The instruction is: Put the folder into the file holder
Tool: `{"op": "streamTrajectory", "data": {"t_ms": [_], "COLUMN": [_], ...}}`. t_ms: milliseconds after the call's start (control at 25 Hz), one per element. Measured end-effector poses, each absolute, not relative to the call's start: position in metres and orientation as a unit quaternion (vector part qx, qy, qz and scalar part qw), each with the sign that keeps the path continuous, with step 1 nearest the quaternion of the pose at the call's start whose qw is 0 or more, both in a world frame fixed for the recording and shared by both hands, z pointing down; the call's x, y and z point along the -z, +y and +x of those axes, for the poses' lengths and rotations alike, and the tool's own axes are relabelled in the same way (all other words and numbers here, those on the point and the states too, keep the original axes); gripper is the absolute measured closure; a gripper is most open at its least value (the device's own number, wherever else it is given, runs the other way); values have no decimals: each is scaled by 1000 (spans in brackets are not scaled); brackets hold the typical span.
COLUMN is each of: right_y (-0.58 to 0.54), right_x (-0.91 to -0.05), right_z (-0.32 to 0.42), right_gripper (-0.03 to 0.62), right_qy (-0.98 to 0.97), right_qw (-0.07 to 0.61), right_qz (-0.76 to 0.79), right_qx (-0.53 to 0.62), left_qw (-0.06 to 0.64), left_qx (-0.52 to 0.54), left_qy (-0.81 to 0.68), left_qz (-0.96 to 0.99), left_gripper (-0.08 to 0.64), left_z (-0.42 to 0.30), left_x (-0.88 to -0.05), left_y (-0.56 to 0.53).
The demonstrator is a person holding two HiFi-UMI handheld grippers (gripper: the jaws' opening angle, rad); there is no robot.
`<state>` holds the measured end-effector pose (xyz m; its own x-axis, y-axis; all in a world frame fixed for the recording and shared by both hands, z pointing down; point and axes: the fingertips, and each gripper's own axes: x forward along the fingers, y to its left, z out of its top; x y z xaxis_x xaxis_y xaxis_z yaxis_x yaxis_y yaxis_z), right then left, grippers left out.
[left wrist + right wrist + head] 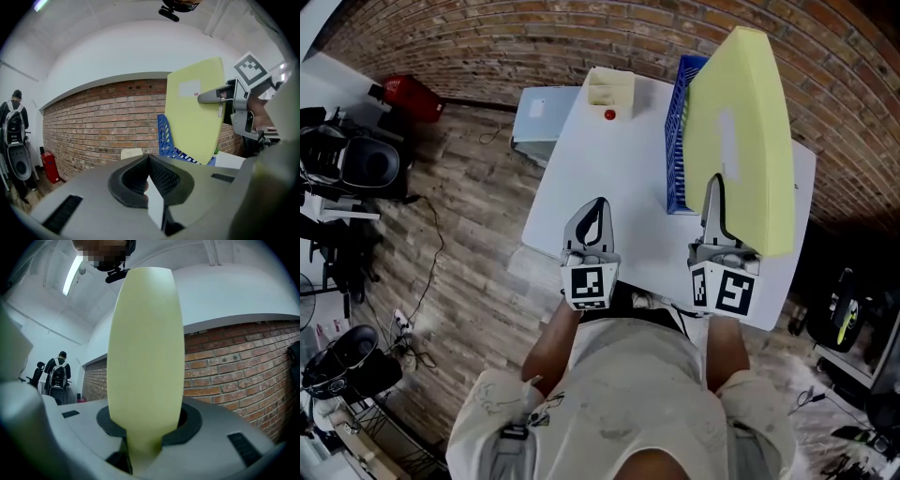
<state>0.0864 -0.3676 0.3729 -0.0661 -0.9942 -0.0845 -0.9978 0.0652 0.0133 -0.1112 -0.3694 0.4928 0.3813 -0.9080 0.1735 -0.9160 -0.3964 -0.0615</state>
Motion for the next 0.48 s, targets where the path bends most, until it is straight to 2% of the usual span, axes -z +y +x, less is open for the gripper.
{"op": "streamTrajectory", "data": {"t_ms": [480], "right_y": [-393], "right_x": [-418], "right_z": [84], "right_gripper": [428], "right_qy": [727], "right_qw": [-21], "right_qz": [-686], "right_qx": [-8], "left_qw": [42], "left_qx": [-107], "left_qy": [-543], "left_qz": [832], "left_gripper": [552], "left_z": [-114], "left_x": [-515], "left_y": [-379]}}
